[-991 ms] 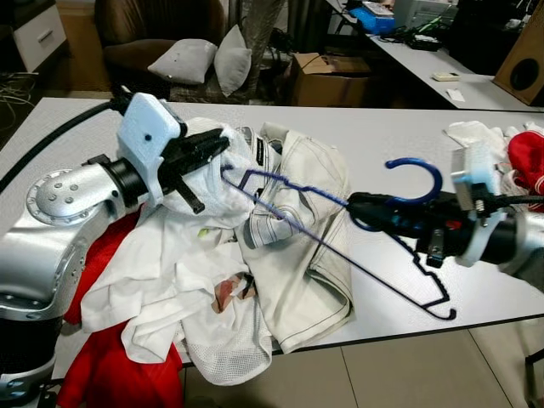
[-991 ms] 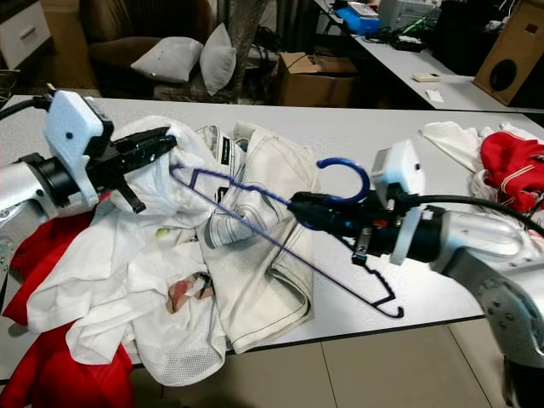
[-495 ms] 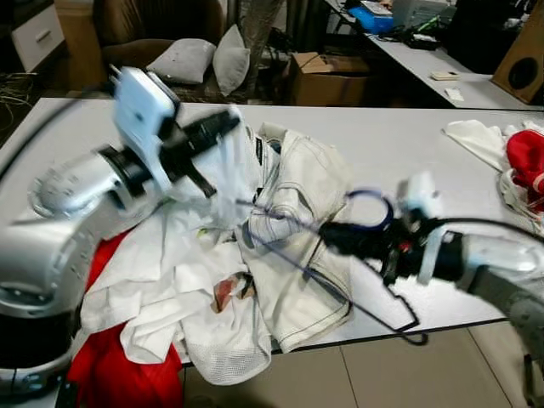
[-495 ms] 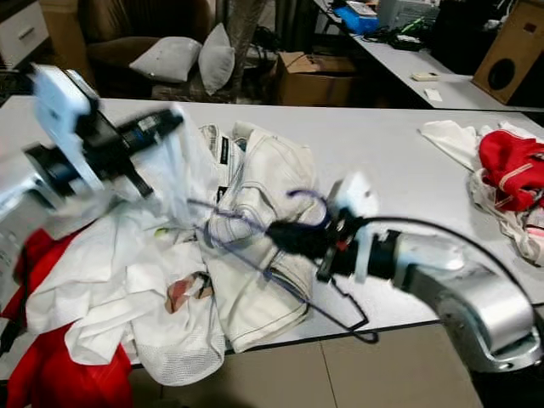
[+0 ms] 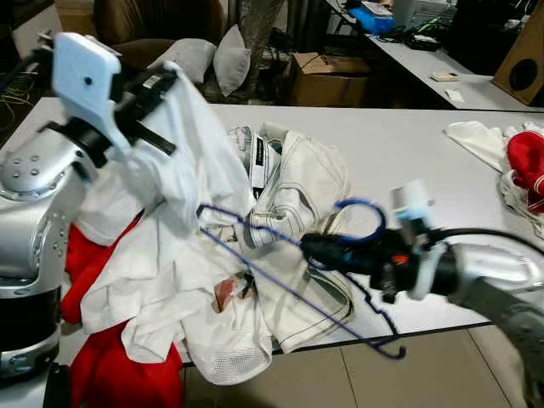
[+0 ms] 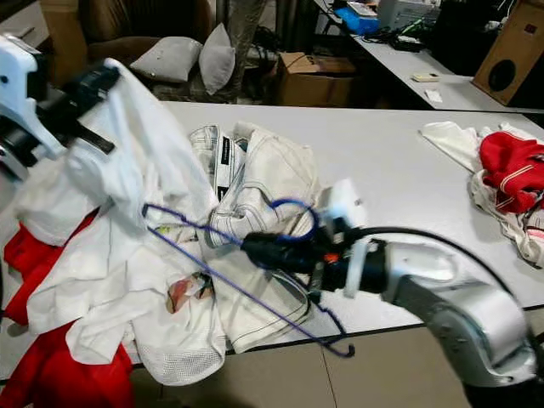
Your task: Hang hanger
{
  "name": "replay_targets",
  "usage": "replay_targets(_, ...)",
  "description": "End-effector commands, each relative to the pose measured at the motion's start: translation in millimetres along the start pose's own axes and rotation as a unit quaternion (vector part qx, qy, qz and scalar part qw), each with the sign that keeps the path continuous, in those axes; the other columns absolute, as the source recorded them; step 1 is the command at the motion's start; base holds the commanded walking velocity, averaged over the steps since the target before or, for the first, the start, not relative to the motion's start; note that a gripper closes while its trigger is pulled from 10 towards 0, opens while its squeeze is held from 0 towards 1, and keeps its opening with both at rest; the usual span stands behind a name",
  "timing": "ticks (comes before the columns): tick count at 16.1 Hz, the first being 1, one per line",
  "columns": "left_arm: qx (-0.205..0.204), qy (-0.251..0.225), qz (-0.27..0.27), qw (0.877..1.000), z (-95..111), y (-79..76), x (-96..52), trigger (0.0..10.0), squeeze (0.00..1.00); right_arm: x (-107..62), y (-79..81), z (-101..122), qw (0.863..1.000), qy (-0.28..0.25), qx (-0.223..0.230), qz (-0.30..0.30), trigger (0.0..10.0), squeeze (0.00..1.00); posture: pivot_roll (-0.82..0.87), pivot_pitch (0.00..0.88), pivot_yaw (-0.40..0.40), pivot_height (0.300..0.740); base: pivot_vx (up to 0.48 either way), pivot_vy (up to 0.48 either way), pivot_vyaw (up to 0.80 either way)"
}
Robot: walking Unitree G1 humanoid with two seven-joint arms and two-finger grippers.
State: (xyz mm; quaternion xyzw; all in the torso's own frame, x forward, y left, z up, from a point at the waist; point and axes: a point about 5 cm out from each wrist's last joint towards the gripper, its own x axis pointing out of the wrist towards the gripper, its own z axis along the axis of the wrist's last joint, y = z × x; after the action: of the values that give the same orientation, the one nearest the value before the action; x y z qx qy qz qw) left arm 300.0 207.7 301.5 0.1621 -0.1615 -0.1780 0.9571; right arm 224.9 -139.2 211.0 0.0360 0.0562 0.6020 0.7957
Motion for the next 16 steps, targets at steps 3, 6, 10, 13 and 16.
replay_targets(3,0.017,-0.021,0.014,1.0,10,8.0,0.8,0.0,0.0,-11.3,4.6,6,1.0,0.009,-0.012,-0.005,10.0,0.0,0.09,0.0,-0.074,0.74,0.0,0.0,0.0)
replay_targets(6,0.023,0.001,-0.084,0.996,-2,-20.2,-2.0,0.0,0.0,-28.7,-16.1,5,0.99,0.082,-0.045,-0.11,10.0,0.0,0.08,0.0,-0.072,0.74,0.0,0.0,0.0)
replay_targets(10,0.066,0.018,-0.083,0.994,-8,-18.5,-3.5,0.0,0.0,-44.4,-16.3,6,0.979,0.141,-0.08,-0.126,10.0,0.0,0.08,0.0,-0.075,0.74,0.0,0.0,0.0)
replay_targets(13,-0.02,-0.012,-0.118,0.993,-2,-25.6,-7.0,0.0,0.0,-50.5,-27.1,13,0.962,0.16,-0.138,-0.176,10.0,0.0,0.08,0.0,-0.074,0.74,0.0,0.0,0.0)
replay_targets(16,-0.065,0.026,-0.194,0.978,-12,-50.5,-13.2,0.0,0.0,-22.1,-24.9,29,0.976,0.024,-0.129,-0.176,10.0,0.0,0.08,0.0,-0.075,0.74,0.0,0.0,0.0)
